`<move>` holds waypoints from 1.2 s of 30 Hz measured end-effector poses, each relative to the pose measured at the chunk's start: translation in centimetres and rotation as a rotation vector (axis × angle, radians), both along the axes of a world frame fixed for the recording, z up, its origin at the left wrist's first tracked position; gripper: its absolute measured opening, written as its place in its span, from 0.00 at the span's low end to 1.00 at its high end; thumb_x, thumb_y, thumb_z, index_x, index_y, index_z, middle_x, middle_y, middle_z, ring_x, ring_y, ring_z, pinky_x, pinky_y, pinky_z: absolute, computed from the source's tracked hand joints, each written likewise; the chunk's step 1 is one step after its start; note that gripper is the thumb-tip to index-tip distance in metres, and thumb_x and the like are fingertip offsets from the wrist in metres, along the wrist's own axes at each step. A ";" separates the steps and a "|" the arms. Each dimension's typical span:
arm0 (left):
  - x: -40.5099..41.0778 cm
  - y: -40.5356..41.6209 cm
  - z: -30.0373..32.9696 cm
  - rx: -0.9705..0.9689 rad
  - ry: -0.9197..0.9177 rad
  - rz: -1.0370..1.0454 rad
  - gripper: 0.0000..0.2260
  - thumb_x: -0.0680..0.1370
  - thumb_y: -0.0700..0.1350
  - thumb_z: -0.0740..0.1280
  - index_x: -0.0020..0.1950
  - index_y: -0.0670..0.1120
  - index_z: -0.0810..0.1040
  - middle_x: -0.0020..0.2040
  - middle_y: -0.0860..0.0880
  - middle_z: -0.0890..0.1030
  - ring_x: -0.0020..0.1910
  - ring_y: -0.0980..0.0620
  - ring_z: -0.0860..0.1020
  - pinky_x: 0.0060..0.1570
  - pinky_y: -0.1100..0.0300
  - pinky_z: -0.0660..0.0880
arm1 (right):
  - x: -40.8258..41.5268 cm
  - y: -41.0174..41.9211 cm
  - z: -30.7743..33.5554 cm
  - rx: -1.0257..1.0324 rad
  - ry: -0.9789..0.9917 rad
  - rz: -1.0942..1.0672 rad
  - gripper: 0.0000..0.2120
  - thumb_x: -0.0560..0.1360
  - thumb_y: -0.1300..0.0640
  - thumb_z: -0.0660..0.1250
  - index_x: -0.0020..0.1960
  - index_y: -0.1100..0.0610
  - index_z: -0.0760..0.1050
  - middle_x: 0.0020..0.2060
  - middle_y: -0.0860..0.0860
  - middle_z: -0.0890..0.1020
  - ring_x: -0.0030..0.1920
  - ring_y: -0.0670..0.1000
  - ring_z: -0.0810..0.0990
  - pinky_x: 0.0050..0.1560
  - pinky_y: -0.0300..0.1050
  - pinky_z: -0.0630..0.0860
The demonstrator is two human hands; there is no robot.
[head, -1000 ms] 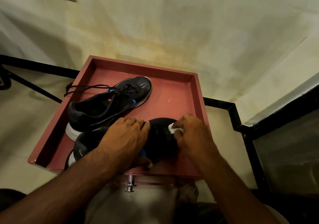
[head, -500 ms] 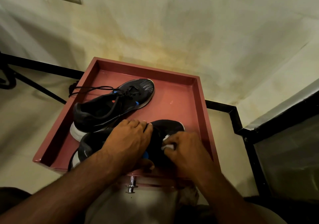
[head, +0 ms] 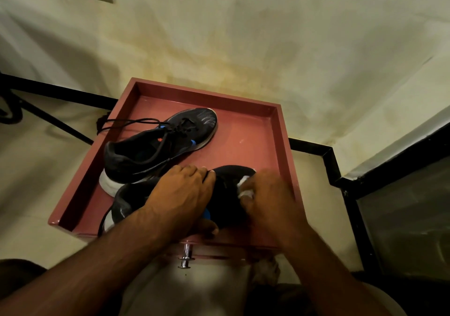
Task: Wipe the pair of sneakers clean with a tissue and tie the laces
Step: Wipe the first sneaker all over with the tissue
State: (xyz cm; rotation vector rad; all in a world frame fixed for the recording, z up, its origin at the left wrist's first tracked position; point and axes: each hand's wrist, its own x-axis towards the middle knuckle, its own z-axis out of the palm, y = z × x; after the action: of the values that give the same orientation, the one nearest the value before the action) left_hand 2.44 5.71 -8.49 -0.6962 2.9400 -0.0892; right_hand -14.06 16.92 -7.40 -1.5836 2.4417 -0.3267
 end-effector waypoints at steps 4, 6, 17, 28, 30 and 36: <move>-0.1 0.0 -0.1 0.000 -0.024 -0.001 0.51 0.68 0.76 0.66 0.79 0.44 0.59 0.74 0.45 0.69 0.70 0.44 0.70 0.69 0.48 0.68 | 1.0 0.3 -0.4 0.045 -0.098 0.018 0.07 0.78 0.56 0.69 0.52 0.51 0.86 0.48 0.50 0.85 0.47 0.48 0.82 0.45 0.32 0.75; -0.1 0.0 0.0 0.008 -0.015 -0.004 0.53 0.67 0.77 0.65 0.80 0.44 0.57 0.75 0.46 0.69 0.71 0.45 0.70 0.69 0.49 0.68 | -1.2 -0.3 -0.1 -0.113 -0.043 -0.180 0.07 0.79 0.59 0.69 0.49 0.55 0.86 0.46 0.52 0.85 0.45 0.51 0.83 0.40 0.27 0.72; 0.0 0.1 0.2 0.021 -0.011 0.003 0.52 0.67 0.77 0.65 0.79 0.45 0.59 0.74 0.46 0.71 0.69 0.45 0.71 0.68 0.49 0.69 | -1.5 -0.7 -0.3 -0.082 -0.069 -0.223 0.07 0.79 0.59 0.69 0.51 0.55 0.87 0.48 0.52 0.86 0.44 0.49 0.83 0.40 0.25 0.72; 2.1 -1.2 2.5 0.064 -0.067 0.049 0.56 0.65 0.77 0.68 0.81 0.49 0.51 0.79 0.50 0.62 0.76 0.48 0.64 0.76 0.51 0.61 | -0.6 -0.1 -0.1 -0.068 -0.097 -0.120 0.06 0.78 0.56 0.71 0.52 0.52 0.86 0.47 0.48 0.83 0.42 0.44 0.79 0.37 0.25 0.67; 3.0 -1.8 2.8 0.115 -0.090 0.100 0.54 0.63 0.78 0.68 0.79 0.51 0.54 0.74 0.51 0.69 0.71 0.49 0.70 0.72 0.52 0.68 | 2.0 1.1 -0.1 0.050 -0.254 0.026 0.05 0.78 0.52 0.72 0.51 0.50 0.86 0.45 0.44 0.82 0.42 0.42 0.80 0.39 0.29 0.71; 2.9 -2.2 2.6 0.251 -0.148 0.134 0.49 0.62 0.77 0.70 0.74 0.54 0.58 0.65 0.52 0.72 0.63 0.49 0.76 0.58 0.49 0.79 | -1.5 -0.7 0.1 -0.113 0.008 -0.190 0.04 0.78 0.55 0.72 0.49 0.54 0.86 0.49 0.51 0.84 0.46 0.49 0.82 0.48 0.36 0.73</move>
State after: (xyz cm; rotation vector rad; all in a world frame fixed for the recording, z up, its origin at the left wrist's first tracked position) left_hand 5.36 3.54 -5.86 -0.8051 2.6917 0.2263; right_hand -15.52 16.20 -7.30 -1.3974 2.6286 -0.4984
